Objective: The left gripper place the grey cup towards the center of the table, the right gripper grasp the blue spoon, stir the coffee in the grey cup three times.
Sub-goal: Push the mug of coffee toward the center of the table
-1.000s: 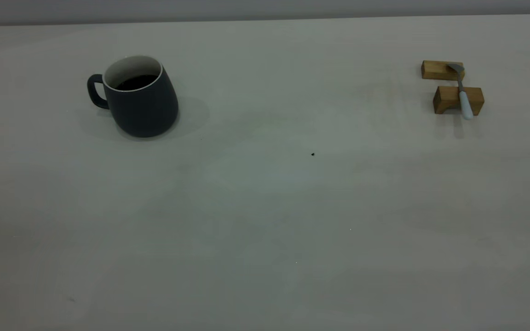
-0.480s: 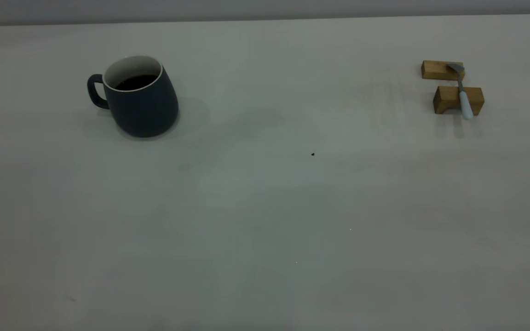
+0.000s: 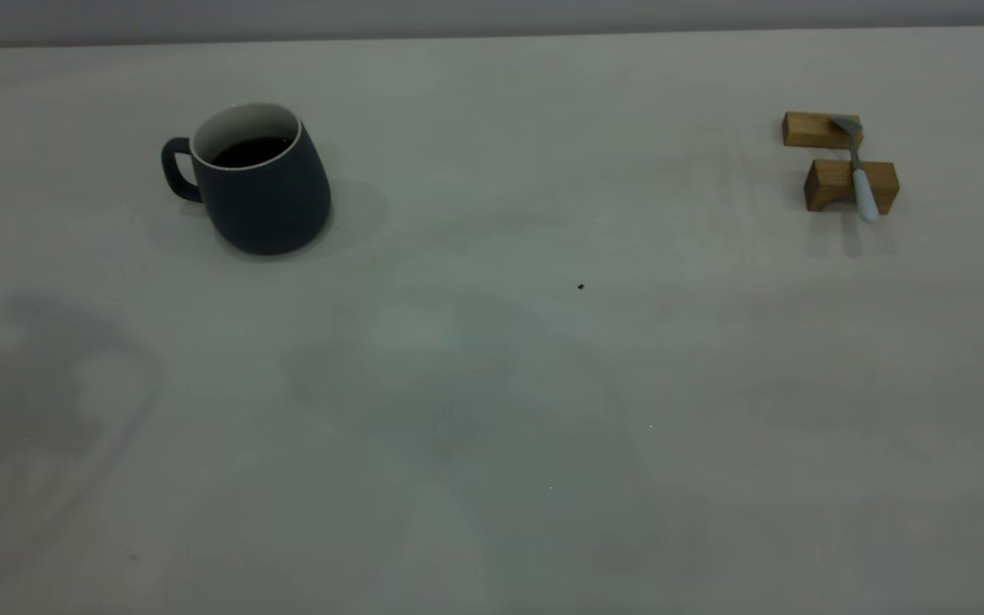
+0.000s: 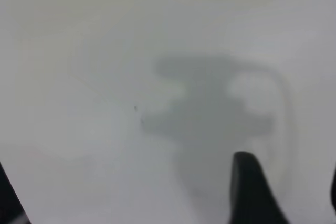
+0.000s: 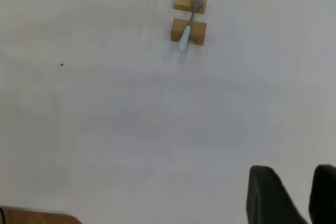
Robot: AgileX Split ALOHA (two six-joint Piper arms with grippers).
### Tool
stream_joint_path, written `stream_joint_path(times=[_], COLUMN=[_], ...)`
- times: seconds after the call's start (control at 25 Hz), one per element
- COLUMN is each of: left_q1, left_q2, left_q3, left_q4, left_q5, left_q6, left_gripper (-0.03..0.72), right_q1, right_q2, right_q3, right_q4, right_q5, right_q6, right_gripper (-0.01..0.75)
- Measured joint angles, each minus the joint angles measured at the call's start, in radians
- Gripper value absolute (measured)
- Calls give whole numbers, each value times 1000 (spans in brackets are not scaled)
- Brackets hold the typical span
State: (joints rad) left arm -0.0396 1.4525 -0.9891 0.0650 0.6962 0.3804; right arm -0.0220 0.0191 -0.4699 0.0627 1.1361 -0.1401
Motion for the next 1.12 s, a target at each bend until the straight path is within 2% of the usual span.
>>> stream_joint_path(times=[0.16,0.24,0.56,0.92,1.12], left_q1=[-2,-6,-32,-59,-61], left_q2=[272,375,619,731,773], left_q3=[-182,-251,-401,-405,-405], left_q4=[-3,-3,-2,1,4], left_q5=[19,24,3,-223,-298], left_q6=[170,235,579,844,942], left_gripper=[651,677,652,608,597], right_q1=[0,0,0,0,0], right_q2=[0,0,0,0,0], right_q3=[0,0,0,0,0], right_q4=[0,0,0,0,0], right_q5=[0,0,0,0,0], right_q6=[0,0,0,0,0], right_gripper=[238,238,238,238,238])
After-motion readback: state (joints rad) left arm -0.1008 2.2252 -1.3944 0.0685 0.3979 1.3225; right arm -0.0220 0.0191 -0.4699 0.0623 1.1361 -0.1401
